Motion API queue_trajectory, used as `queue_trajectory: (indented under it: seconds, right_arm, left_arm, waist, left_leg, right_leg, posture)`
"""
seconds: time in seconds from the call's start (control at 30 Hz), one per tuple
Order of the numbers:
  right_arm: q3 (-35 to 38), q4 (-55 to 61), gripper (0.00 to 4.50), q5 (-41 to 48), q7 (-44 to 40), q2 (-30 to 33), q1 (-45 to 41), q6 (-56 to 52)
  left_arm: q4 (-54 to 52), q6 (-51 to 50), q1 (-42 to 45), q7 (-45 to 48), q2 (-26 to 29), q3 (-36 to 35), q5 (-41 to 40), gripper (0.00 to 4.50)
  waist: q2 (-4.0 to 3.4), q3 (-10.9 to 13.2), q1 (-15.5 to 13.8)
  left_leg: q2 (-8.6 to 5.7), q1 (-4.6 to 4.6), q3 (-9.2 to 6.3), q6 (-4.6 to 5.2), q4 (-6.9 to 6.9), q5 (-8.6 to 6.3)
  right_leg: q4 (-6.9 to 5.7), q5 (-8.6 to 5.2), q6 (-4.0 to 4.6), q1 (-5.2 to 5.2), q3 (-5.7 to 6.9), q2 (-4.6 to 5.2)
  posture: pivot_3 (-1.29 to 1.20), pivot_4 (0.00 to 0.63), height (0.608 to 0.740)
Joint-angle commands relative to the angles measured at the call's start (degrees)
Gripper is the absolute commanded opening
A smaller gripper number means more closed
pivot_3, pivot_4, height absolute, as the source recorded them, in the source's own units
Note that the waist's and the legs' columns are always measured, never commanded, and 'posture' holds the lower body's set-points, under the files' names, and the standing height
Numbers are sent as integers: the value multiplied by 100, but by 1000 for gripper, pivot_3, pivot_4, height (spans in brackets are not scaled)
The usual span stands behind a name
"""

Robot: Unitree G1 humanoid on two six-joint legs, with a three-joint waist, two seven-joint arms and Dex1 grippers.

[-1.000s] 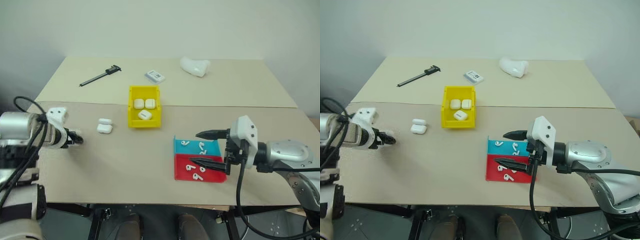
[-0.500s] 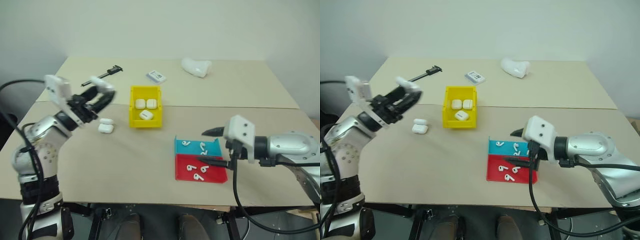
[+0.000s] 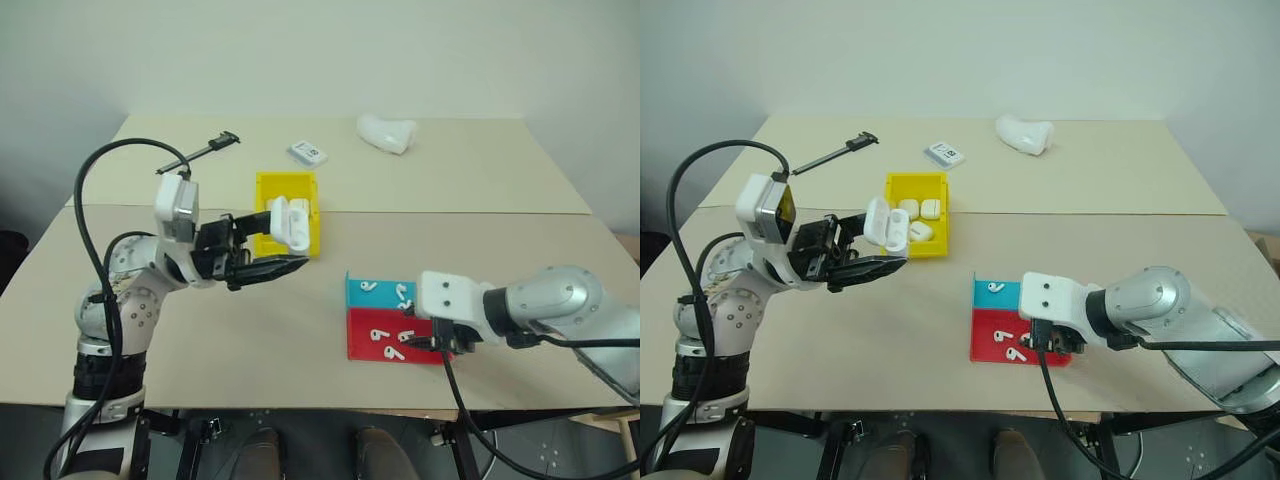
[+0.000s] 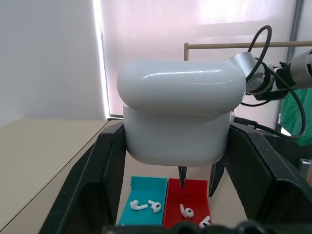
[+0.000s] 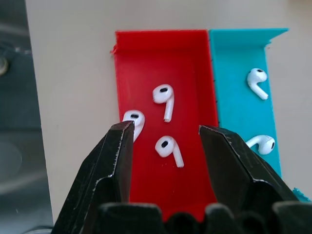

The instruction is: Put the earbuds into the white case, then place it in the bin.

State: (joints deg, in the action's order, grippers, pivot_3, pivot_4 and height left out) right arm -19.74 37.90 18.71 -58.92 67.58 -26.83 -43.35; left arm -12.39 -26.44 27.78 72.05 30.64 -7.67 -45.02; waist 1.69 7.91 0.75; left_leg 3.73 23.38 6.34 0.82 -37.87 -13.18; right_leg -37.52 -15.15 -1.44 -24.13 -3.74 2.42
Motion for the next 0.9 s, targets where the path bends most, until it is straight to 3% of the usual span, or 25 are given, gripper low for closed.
queue_trajectory:
  seconds: [0.03,0.37,0.9]
  right_arm:
    - [-493,-449,2559,-863,-667,-16,-407,1117]
    - [-1260,-1636,2559,-2017,-1905,-667,-1153,2334]
    - [-1332,-2398,2559,-3097,-2208,-1350,-1064,2963]
  left_arm:
    - [-329,71,-52,172,13,137,-150,2783]
    - [-778,92,-295,180,69,261,-202,2783]
    - [-1244,134,-598,-256,-68,298,-306,2783]
  waist:
    - [-1,0,15]
    - [-1,0,7]
    - [-1,0,-2]
  left_leg:
    - [0,-2,2,0,0,0]
    - [4,-1,6,2,-3,-1]
    - [5,-7,8,2,-3,-1]
  right_leg:
    - [-1,0,0,-1,-1,0]
    - [-2,-3,5,-3,-5,-6]
    - [-8,-2,6,0,-3,-8]
  posture:
    - [0,150,740]
    - [0,150,740]
    - [0,150,740]
